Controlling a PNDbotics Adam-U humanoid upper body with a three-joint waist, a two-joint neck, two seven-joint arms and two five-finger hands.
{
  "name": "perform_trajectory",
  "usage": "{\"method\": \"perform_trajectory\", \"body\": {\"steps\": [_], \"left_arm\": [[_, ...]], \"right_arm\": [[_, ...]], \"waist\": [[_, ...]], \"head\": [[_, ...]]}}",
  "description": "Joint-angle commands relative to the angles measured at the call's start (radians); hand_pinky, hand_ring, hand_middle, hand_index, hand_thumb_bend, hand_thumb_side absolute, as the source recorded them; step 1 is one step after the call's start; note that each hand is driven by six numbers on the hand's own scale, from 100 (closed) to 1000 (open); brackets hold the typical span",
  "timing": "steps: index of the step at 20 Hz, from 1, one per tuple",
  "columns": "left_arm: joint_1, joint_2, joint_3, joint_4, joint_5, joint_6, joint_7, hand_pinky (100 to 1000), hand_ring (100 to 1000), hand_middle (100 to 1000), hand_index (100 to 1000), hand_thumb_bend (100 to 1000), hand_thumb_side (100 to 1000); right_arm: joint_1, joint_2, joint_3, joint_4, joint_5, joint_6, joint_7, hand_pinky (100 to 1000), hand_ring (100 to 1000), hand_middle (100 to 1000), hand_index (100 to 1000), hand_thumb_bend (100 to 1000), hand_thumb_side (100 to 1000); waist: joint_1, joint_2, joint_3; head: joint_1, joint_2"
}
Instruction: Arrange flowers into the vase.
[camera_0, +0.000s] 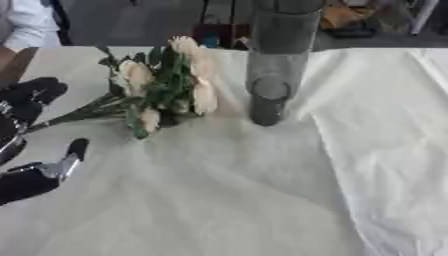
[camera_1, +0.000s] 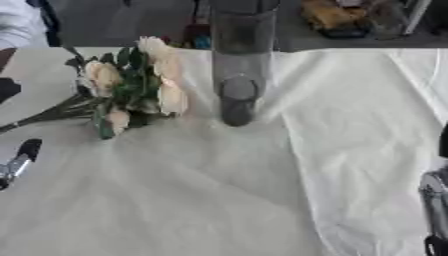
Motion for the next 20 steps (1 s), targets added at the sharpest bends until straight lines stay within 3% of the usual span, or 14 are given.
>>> {"method": "perform_trajectory", "body": {"steps": [1, 8, 12, 20], "left_arm": [[-0.022, 0.061, -0.002, -0.013, 0.024, 0.013, -0.034, 779, 901, 925, 1000, 262, 872], [-0.059, 0.129, -0.016, -0.013, 0.064, 0.043, -0.116, 788, 905, 929, 1000, 271, 880], [-0.078, 0.202, -0.035, -0.013, 0.123, 0.055, -0.206, 800, 916, 944, 1000, 307, 882], [-0.102, 0.379, -0.063, -0.013, 0.333, 0.108, -0.368, 821, 928, 962, 1000, 505, 906]], "right_arm": [[-0.003, -0.016, 0.0, -0.016, 0.001, 0.0, 0.007, 815, 821, 709, 885, 100, 1000], [0.005, -0.015, 0.003, -0.016, 0.0, 0.001, 0.013, 816, 822, 708, 886, 100, 1000], [0.01, -0.018, 0.006, -0.016, 0.0, 0.002, 0.016, 817, 822, 708, 886, 100, 1000], [0.016, -0.023, 0.011, -0.016, -0.002, 0.004, 0.025, 819, 823, 707, 887, 100, 1000]], "waist": [[0.0, -0.019, -0.003], [0.001, -0.022, -0.007], [0.005, -0.026, -0.008], [0.015, -0.027, -0.016]], "head": [[0.011, -0.017], [0.016, -0.02], [0.016, -0.017], [0.019, -0.015]]}}
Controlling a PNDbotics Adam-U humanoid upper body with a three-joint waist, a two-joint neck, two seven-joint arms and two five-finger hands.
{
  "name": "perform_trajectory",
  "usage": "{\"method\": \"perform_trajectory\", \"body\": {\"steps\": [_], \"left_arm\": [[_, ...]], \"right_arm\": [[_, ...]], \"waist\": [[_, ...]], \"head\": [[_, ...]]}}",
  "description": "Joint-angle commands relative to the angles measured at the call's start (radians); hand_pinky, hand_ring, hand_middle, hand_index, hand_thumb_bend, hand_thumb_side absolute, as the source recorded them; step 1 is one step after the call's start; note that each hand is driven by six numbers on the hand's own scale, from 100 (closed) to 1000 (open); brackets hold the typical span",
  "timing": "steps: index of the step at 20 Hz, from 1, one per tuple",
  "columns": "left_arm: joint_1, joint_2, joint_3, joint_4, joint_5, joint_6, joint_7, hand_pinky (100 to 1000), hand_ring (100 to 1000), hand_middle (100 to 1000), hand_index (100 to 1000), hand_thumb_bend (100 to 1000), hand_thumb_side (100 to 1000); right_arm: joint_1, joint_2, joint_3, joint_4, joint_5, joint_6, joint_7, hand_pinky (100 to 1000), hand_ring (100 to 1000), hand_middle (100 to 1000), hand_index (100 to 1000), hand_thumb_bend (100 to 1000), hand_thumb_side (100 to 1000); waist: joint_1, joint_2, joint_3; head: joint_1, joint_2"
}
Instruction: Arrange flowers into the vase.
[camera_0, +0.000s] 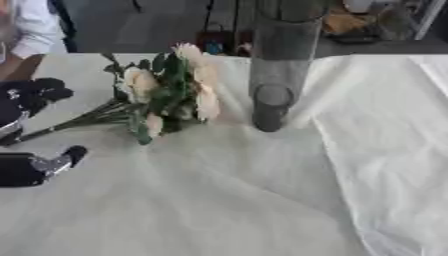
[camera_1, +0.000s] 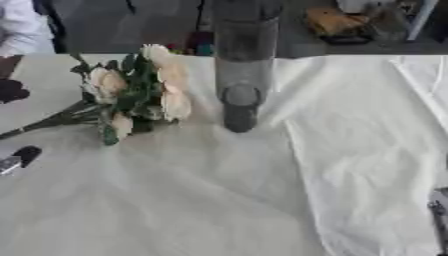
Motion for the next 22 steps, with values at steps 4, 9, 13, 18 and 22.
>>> {"method": "perform_trajectory", "body": {"steps": [4, 9, 13, 18, 22], "left_arm": [[-0.044, 0.131, -0.009, -0.006, 0.127, 0.055, -0.095, 820, 927, 956, 1000, 555, 916], [-0.102, 0.151, -0.029, 0.045, 0.148, 0.067, -0.116, 818, 925, 947, 1000, 540, 915], [-0.155, 0.137, -0.046, 0.096, 0.155, 0.062, -0.111, 813, 922, 943, 1000, 506, 916], [-0.225, 0.108, -0.075, 0.168, 0.148, 0.051, -0.113, 804, 915, 935, 1000, 479, 902], [-0.269, 0.079, -0.099, 0.227, 0.135, 0.041, -0.104, 799, 913, 934, 1000, 476, 890]], "right_arm": [[0.0, -0.025, 0.003, -0.016, -0.003, 0.002, 0.011, 820, 824, 706, 889, 100, 1000], [0.001, -0.024, 0.007, -0.016, -0.003, 0.004, 0.017, 822, 825, 705, 890, 100, 1000], [0.001, -0.023, 0.008, -0.016, -0.006, 0.004, 0.02, 822, 825, 705, 890, 100, 1000], [0.003, -0.021, 0.011, -0.016, -0.01, 0.005, 0.025, 823, 825, 705, 890, 100, 1000], [0.003, -0.02, 0.011, -0.016, -0.013, 0.004, 0.029, 824, 826, 704, 891, 100, 1000]], "waist": [[0.008, -0.021, -0.004], [0.012, -0.016, -0.01], [0.012, -0.016, -0.013], [0.011, -0.018, -0.017], [0.01, -0.018, -0.021]], "head": [[0.005, -0.006], [0.007, -0.008], [0.01, -0.011], [0.018, -0.022], [0.022, -0.03]]}}
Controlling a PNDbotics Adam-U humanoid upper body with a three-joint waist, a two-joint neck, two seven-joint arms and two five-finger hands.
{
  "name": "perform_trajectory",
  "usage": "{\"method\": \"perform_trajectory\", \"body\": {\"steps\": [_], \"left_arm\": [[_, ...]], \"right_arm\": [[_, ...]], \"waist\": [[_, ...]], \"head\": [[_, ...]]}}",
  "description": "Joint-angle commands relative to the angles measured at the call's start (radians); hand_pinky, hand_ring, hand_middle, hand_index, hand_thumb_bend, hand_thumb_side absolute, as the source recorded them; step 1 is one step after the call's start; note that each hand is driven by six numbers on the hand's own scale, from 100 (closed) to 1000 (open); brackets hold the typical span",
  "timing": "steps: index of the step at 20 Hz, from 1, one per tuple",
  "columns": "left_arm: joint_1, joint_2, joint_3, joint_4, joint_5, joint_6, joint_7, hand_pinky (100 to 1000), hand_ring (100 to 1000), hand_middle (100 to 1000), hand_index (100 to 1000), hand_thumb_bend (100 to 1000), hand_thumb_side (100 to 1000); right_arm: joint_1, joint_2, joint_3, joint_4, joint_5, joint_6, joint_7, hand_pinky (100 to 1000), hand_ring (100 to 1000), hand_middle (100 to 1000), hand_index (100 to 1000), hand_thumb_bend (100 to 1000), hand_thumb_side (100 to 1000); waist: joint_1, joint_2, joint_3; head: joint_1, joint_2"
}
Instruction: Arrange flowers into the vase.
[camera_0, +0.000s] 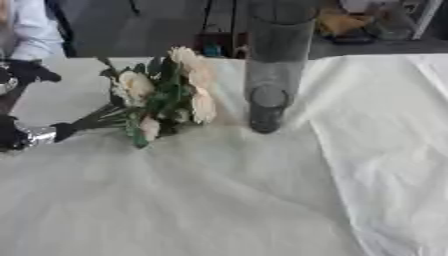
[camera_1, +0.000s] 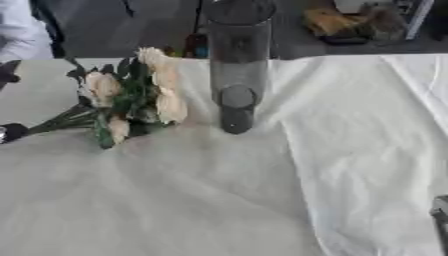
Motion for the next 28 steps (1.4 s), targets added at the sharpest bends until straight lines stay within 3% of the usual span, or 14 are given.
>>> {"method": "perform_trajectory", "body": {"steps": [1, 12, 21, 28], "left_arm": [[-0.037, 0.001, -0.008, 0.042, -0.014, -0.011, 0.006, 799, 913, 936, 1000, 477, 885], [-0.122, -0.086, -0.055, 0.211, -0.086, -0.06, 0.012, 794, 907, 937, 1000, 499, 847], [-0.169, -0.159, -0.063, 0.353, -0.149, -0.082, 0.049, 782, 898, 930, 1000, 492, 816], [-0.2, -0.205, -0.056, 0.446, -0.172, -0.081, 0.091, 724, 871, 927, 1000, 475, 751]], "right_arm": [[-0.005, -0.019, -0.001, -0.016, -0.012, -0.001, 0.007, 824, 826, 704, 891, 100, 1000], [-0.008, -0.015, 0.001, -0.016, -0.019, -0.003, 0.015, 826, 826, 704, 892, 100, 1000], [-0.012, -0.012, 0.005, -0.016, -0.025, -0.005, 0.022, 827, 826, 703, 893, 100, 1000], [-0.016, -0.011, 0.009, -0.016, -0.029, -0.008, 0.028, 830, 827, 703, 893, 100, 1000]], "waist": [[0.0, -0.018, -0.001], [-0.002, -0.011, -0.015], [-0.003, -0.007, -0.029], [-0.005, 0.001, -0.04]], "head": [[0.005, -0.017], [0.013, -0.026], [0.025, -0.034], [0.037, -0.043]]}}
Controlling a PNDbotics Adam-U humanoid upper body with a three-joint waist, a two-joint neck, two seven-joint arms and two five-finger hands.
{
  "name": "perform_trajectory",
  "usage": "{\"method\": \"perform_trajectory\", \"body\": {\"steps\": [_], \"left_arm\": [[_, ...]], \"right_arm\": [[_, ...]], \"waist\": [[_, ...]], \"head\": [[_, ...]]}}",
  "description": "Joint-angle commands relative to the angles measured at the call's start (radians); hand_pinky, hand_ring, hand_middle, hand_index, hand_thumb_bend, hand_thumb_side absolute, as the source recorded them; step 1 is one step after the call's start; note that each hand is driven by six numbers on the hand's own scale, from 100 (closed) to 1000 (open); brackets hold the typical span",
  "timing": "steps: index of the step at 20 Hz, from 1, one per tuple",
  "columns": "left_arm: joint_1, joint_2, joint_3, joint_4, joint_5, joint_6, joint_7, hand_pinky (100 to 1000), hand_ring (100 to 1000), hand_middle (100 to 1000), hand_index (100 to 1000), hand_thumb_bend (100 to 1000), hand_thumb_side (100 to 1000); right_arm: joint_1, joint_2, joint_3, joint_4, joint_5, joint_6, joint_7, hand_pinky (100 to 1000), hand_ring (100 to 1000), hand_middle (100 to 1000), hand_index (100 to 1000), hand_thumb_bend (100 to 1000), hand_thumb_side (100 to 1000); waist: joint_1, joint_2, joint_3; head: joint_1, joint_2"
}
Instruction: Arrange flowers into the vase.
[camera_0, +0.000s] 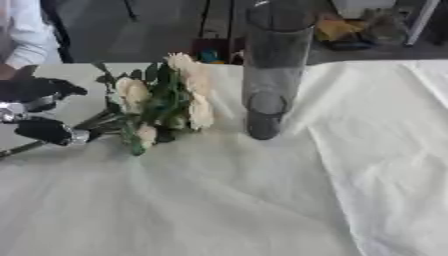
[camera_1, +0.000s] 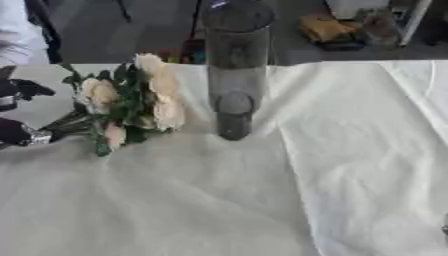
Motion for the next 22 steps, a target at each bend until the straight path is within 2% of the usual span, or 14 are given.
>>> {"method": "perform_trajectory", "body": {"steps": [1, 5, 10, 14, 19, 22], "left_arm": [[-0.027, 0.007, 0.016, 0.028, -0.011, 0.001, 0.015, 724, 871, 927, 1000, 476, 749], [-0.039, -0.013, 0.018, 0.06, -0.027, 0.004, 0.027, 709, 864, 919, 1000, 442, 706], [-0.048, -0.033, 0.019, 0.089, -0.059, 0.018, 0.065, 676, 838, 891, 1000, 365, 609], [-0.048, -0.042, 0.007, 0.095, -0.105, 0.03, 0.098, 673, 831, 884, 998, 384, 605], [-0.05, -0.055, -0.001, 0.108, -0.164, 0.043, 0.123, 660, 821, 873, 989, 359, 586], [-0.049, -0.062, -0.006, 0.118, -0.177, 0.043, 0.124, 663, 823, 875, 989, 390, 592]], "right_arm": [[-0.012, -0.012, 0.001, -0.016, -0.008, -0.002, 0.006, 830, 827, 702, 893, 100, 1000], [-0.014, -0.009, 0.002, -0.016, -0.009, -0.003, 0.008, 831, 827, 701, 892, 100, 1000], [-0.015, -0.006, 0.002, -0.016, -0.009, -0.003, 0.007, 832, 827, 700, 893, 100, 1000], [-0.016, -0.004, 0.002, -0.016, -0.01, -0.002, 0.006, 833, 827, 699, 893, 100, 1000], [-0.017, -0.003, 0.003, -0.016, -0.011, -0.001, 0.006, 834, 827, 699, 893, 100, 1000], [-0.017, -0.002, 0.002, -0.016, -0.012, -0.001, 0.006, 834, 827, 698, 894, 100, 1000]], "waist": [[0.001, -0.016, -0.002], [-0.001, -0.011, -0.007], [-0.003, -0.005, -0.012], [-0.004, -0.003, -0.012], [-0.004, -0.002, -0.016], [-0.004, 0.0, -0.017]], "head": [[0.008, -0.014], [0.012, -0.02], [0.017, -0.025], [0.017, -0.026], [0.018, -0.03], [0.019, -0.031]]}}
